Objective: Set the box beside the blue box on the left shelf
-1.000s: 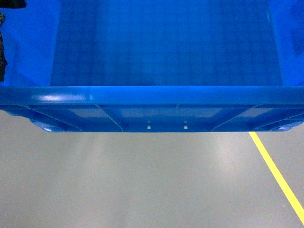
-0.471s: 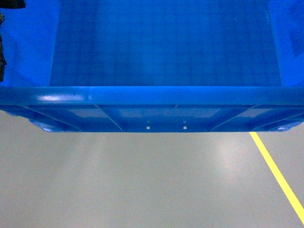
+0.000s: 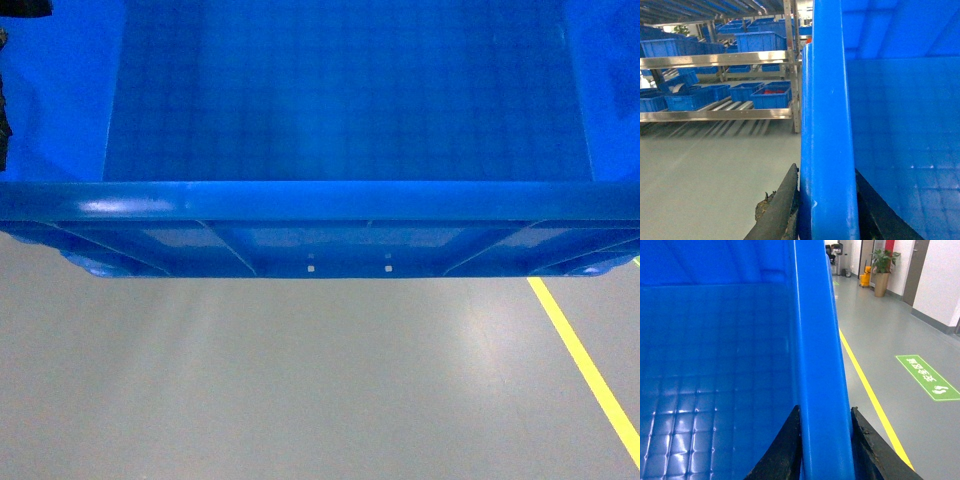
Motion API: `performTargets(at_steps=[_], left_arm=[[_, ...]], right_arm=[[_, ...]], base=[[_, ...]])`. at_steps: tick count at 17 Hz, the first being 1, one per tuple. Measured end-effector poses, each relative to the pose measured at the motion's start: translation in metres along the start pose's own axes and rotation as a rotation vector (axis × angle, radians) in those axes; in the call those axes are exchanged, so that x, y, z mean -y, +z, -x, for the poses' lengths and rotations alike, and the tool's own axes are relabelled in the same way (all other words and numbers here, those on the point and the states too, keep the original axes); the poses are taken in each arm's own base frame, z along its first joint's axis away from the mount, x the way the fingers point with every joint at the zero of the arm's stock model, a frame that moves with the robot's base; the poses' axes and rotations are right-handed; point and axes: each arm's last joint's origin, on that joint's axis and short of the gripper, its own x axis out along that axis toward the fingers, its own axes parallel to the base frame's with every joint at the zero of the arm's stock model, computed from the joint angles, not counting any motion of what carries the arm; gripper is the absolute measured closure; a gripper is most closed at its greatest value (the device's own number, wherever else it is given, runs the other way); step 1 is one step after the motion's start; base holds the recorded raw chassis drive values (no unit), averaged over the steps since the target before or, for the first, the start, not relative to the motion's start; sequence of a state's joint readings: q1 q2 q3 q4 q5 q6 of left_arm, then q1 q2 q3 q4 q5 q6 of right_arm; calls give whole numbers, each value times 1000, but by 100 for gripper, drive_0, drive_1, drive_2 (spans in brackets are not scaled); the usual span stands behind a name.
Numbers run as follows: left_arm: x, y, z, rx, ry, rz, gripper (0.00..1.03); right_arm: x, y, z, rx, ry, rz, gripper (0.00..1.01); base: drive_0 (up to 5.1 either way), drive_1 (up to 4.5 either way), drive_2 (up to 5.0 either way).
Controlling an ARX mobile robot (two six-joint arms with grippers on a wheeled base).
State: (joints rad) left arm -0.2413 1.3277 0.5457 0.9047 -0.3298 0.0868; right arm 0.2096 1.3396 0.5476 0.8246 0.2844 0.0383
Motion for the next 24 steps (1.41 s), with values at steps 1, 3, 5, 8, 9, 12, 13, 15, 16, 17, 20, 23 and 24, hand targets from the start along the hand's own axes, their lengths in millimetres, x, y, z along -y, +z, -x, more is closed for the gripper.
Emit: performTargets(at_steps=[1, 3, 5, 8, 9, 12, 13, 15, 16, 17, 20, 23, 24], left_arm=[[0, 0, 0, 0, 0, 0, 85], [0, 0, 0, 0, -1, 0, 85], [0, 0, 0, 0, -1, 0, 85], [0, 0, 0, 0, -1, 0, 85], [0, 0, 0, -2, -1, -1, 85], [0, 0, 0, 0, 0, 0, 85], [0, 0, 0, -2, 0, -1, 85], [0, 0, 0, 0, 2, 0, 85], [0, 0, 0, 1, 1, 0, 85], [0, 0, 0, 0, 0, 0, 85], [0, 0, 0, 1, 0, 0, 85], [0, 0, 0, 0, 1, 0, 85], [0, 0, 0, 1, 0, 0, 85]], right_arm=[[0, 0, 0, -1, -1, -1, 81], [0, 0, 0, 2, 0, 1, 81], [0, 0, 0, 0, -1, 2, 81], [0, 0, 0, 2, -2, 2, 81], [0, 0, 0, 0, 0, 2, 81], [0, 0, 0, 1, 0, 2, 81], [0, 0, 0, 0, 0, 2, 81], [0, 0, 0, 3, 0, 2, 81], [0, 0, 0, 2, 0, 1, 81], [0, 0, 0, 3, 0, 2, 81], [0, 0, 0, 0, -1, 2, 81], [0, 0, 0, 4, -1, 2, 81], [0, 0, 0, 4, 1, 3, 81]], base=[[-7, 397, -412], [-7, 397, -412], [-7, 397, -412], [-7, 397, -412], [-7, 397, -412], [-1, 404, -407], [2, 408, -404], [2, 408, -404], [2, 408, -404], [2, 408, -404], [2, 408, -404], [2, 408, -404], [2, 408, -404]])
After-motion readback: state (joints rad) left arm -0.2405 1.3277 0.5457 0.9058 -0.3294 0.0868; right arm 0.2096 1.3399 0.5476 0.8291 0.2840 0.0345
